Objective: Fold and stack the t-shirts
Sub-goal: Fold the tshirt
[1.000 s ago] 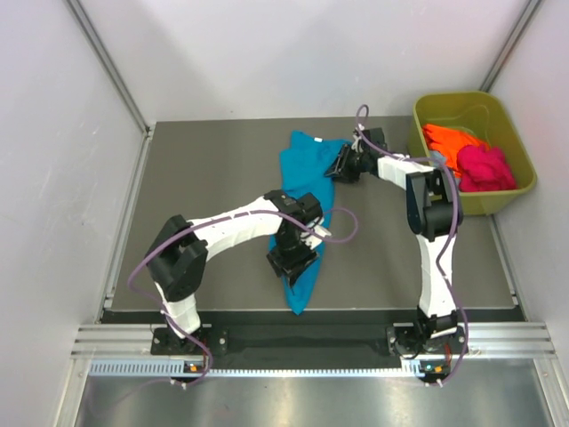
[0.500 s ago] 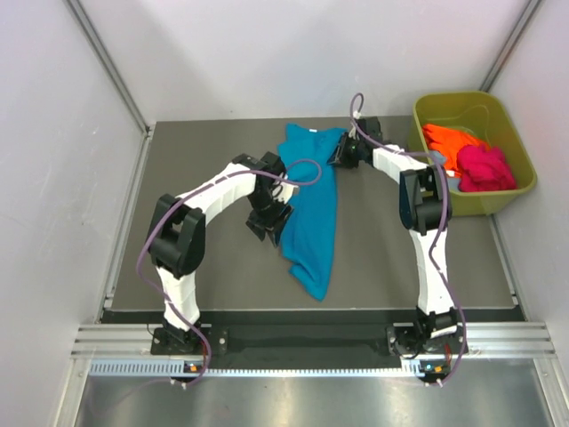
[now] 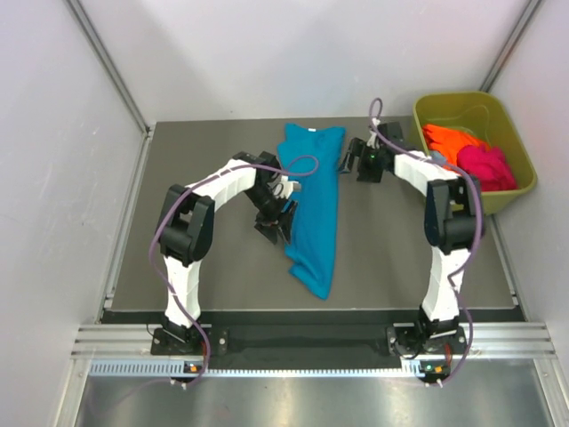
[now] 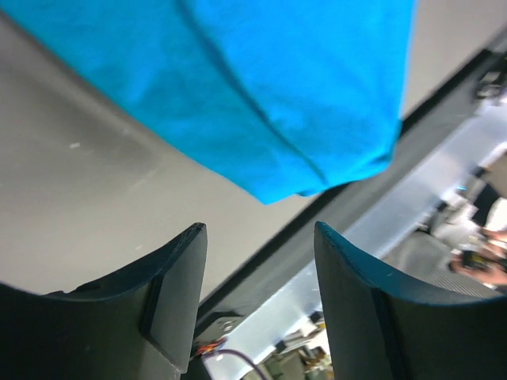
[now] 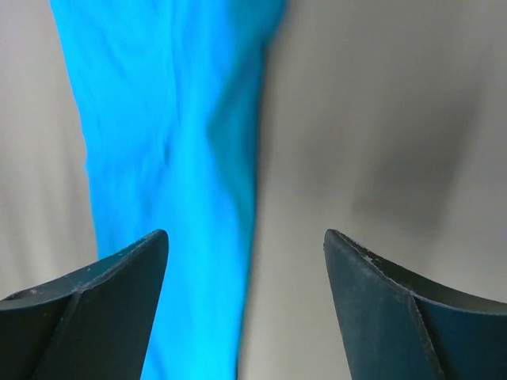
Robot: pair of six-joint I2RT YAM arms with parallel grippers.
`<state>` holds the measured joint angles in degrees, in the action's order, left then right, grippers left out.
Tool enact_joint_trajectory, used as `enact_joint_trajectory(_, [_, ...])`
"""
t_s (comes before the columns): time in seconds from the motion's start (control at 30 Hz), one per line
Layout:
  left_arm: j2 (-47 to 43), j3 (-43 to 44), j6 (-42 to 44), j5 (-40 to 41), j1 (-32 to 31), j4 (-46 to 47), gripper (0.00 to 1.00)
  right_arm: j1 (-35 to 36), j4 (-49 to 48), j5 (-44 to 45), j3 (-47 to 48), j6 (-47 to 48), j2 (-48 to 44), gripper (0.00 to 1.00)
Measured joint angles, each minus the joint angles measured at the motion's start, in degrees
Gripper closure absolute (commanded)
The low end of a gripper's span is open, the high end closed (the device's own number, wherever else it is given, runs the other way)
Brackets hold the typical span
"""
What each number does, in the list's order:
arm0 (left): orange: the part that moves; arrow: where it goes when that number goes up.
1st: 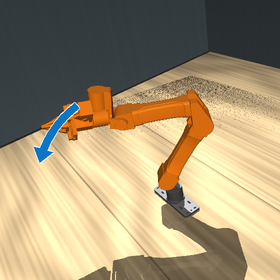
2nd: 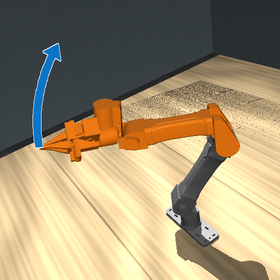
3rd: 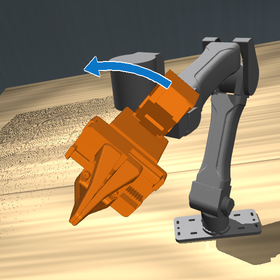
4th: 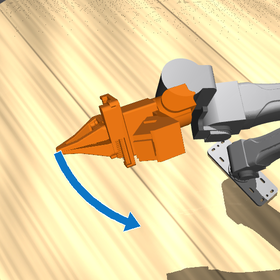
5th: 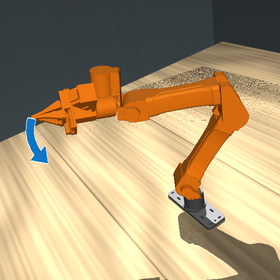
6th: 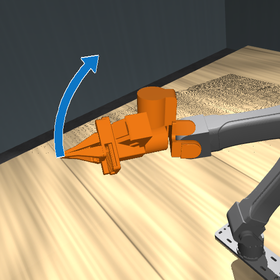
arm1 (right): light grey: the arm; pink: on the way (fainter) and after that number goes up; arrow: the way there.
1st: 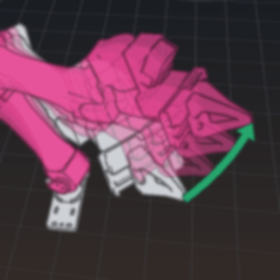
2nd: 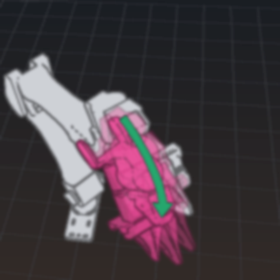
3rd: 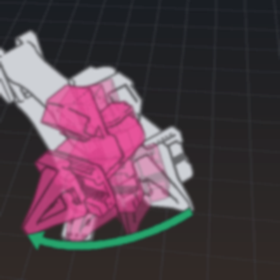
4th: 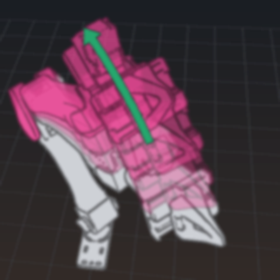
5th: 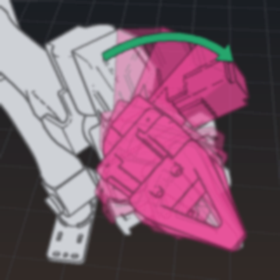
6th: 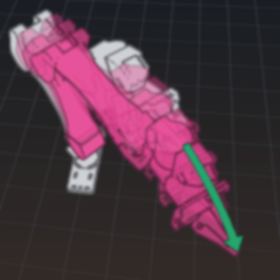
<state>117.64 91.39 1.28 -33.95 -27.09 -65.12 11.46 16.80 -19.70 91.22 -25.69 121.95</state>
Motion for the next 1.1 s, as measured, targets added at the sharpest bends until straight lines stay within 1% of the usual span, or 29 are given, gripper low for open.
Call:
enact_joint_trajectory(0.13, [0.7,0.0,-0.3,-5.4,0.3,0.2,0.39,-3.5,2.7,-3.2,-11.4,-0.5,-12.1,0.22])
enact_joint_trajectory(0.27, [2.8,0.0,-1.0,-9.6,0.2,0.7,0.39,-6.1,2.9,-6.2,-22.0,-1.9,-20.7,0.22])
enact_joint_trajectory(0.3, [3.2,-0.1,-1.1,-10.3,0.2,0.8,0.39,-6.3,2.7,-7.0,-25.4,-2.2,-22.2,0.22])
enact_joint_trajectory(0.5, [3.8,-2.0,-1.4,-11.6,0.1,1.0,0.39,-5.9,2.3,-11.2,-38.1,-4.5,-26.1,0.23])
enact_joint_trajectory(0.6, [3.8,-4.3,-1.4,-11.4,0.1,1.1,0.39,-5.7,1.6,-13.0,-41.6,-5.9,-27.9,0.24])
enact_joint_trajectory(0.83, [3.7,-9.3,-1.4,-11.2,0.1,1.5,0.41,-3.2,-3.3,-17.5,-45.6,-8.7,-32.1,0.26])
enact_joint_trajectory(0.97, [3.9,-8.7,-1.4,-11.5,0.1,2.3,0.42,-1.1,-5.2,-20.2,-49.3,-9.6,-34.2,0.27])
enact_joint_trajectory(1.1, [5.5,-6.1,-1.4,-11.6,0.1,3.3,0.42,0.4,-5.7,-22.2,-53.8,-10.5,-35.2,0.27])
